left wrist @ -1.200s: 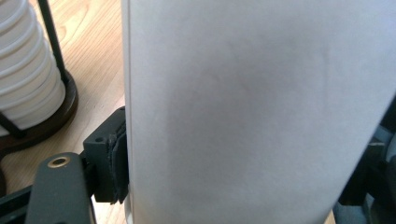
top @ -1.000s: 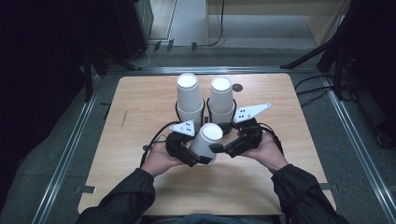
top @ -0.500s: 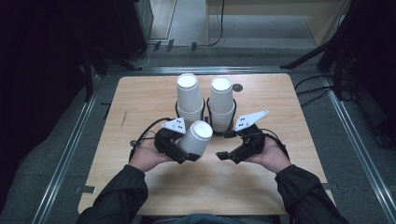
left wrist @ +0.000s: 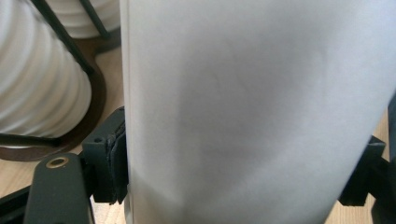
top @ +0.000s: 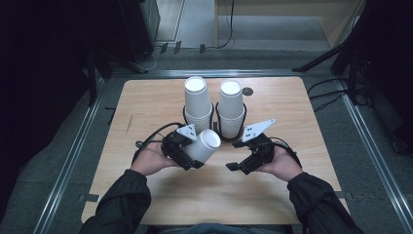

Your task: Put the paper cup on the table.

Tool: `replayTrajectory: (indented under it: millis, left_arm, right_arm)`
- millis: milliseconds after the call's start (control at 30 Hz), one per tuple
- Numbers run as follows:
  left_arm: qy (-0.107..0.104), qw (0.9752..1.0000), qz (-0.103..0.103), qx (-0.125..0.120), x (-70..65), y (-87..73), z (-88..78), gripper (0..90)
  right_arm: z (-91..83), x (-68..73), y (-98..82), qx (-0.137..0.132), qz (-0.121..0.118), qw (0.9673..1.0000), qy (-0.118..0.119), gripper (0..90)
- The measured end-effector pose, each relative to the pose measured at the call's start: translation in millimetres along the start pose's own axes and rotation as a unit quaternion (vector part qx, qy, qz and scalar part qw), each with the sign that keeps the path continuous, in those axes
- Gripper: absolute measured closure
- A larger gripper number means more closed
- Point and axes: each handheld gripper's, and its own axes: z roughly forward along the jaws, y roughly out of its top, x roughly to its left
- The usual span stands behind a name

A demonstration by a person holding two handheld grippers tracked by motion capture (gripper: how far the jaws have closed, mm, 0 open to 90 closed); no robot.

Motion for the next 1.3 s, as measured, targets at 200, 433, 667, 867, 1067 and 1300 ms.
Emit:
replayTrajectory:
  millis: [200,433,667,867,1067,1300]
  left_arm:
    - [-0.008,0.9993,0.007,0.037,-2.8,6.7,14.4,18.1]
    - [-0.032,0.9967,0.031,0.068,-12.4,14.9,29.8,17.6]
    - [-0.052,0.9943,0.047,0.080,-21.3,21.4,37.9,17.1]
    - [-0.066,0.9926,0.047,0.090,-24.1,23.1,41.0,15.7]
    - [-0.053,0.9952,0.059,0.058,-24.0,18.4,35.7,12.0]
    - [-0.047,0.9987,0.020,0.010,-17.1,17.3,23.1,0.0]
  right_arm:
    - [-0.1,-1.4,-0.2,-0.008,0.000,1.0000,0.000,15.5]
    - [2.4,-1.8,1.4,-0.008,-0.016,0.9997,0.015,15.4]
    - [16.1,5.5,11.5,0.014,-0.044,0.9984,0.032,15.2]
    - [27.7,8.6,16.1,0.038,-0.058,0.9967,0.044,21.1]
    - [24.6,10.6,17.6,0.028,-0.060,0.9967,0.048,24.3]
    - [12.8,6.9,15.9,0.012,-0.036,0.9984,0.042,24.3]
